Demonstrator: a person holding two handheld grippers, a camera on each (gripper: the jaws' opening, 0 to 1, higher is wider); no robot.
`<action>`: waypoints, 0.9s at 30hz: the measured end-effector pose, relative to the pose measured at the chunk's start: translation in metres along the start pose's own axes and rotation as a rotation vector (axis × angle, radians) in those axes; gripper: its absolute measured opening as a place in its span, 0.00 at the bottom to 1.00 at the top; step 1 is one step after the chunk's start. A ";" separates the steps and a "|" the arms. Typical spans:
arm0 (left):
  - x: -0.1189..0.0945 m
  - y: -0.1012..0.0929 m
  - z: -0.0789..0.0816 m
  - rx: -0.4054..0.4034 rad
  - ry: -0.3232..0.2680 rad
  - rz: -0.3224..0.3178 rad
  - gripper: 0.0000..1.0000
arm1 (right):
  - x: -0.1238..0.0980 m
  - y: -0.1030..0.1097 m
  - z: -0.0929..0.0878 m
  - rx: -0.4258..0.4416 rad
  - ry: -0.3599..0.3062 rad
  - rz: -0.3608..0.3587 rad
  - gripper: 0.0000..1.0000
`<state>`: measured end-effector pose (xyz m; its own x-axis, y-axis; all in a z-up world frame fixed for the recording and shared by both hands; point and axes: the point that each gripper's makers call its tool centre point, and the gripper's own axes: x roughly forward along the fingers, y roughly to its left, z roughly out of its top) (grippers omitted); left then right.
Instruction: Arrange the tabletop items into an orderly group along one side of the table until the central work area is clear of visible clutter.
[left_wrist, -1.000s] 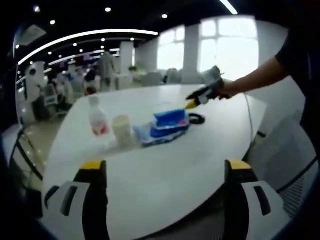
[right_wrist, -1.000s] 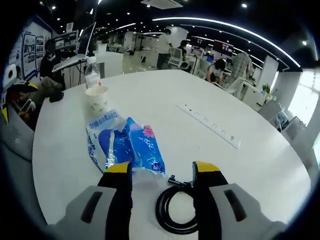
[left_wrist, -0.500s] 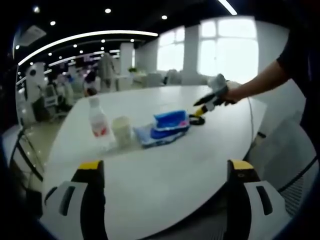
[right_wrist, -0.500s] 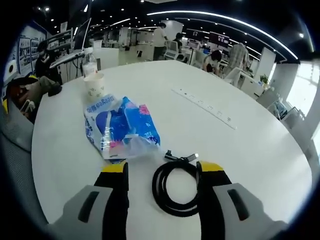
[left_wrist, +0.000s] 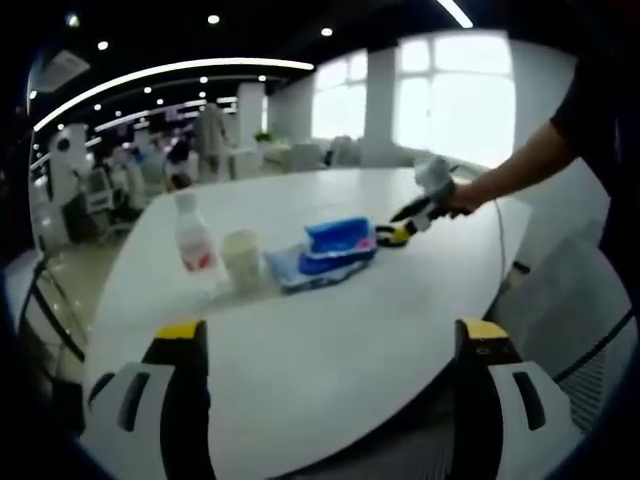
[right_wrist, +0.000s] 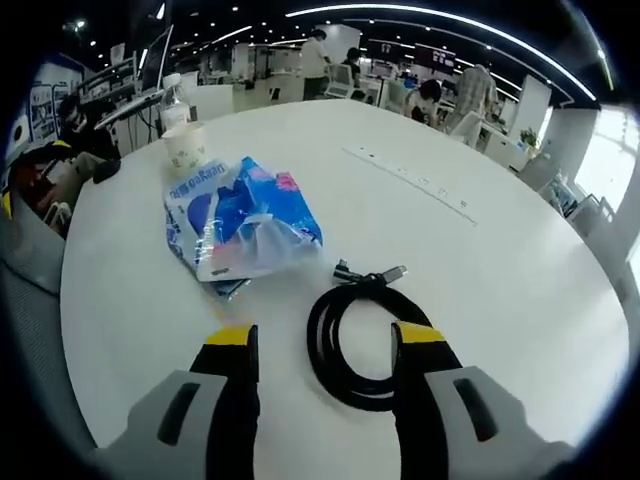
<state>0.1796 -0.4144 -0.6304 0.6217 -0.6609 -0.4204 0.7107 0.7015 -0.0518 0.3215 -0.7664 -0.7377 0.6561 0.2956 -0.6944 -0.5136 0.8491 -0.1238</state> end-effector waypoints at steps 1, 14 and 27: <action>0.000 0.001 -0.001 -0.002 0.002 0.003 1.00 | 0.001 0.001 -0.002 0.016 0.002 0.005 0.51; 0.000 0.001 -0.002 0.000 0.010 0.011 0.99 | 0.012 0.007 -0.009 0.048 0.015 0.031 0.24; -0.001 -0.001 -0.005 -0.008 0.016 -0.009 0.95 | 0.020 0.003 -0.021 0.051 0.049 0.015 0.16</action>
<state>0.1773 -0.4132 -0.6343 0.6098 -0.6627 -0.4348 0.7137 0.6977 -0.0624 0.3218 -0.7674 -0.7665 0.6202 0.2878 -0.7298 -0.4934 0.8663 -0.0777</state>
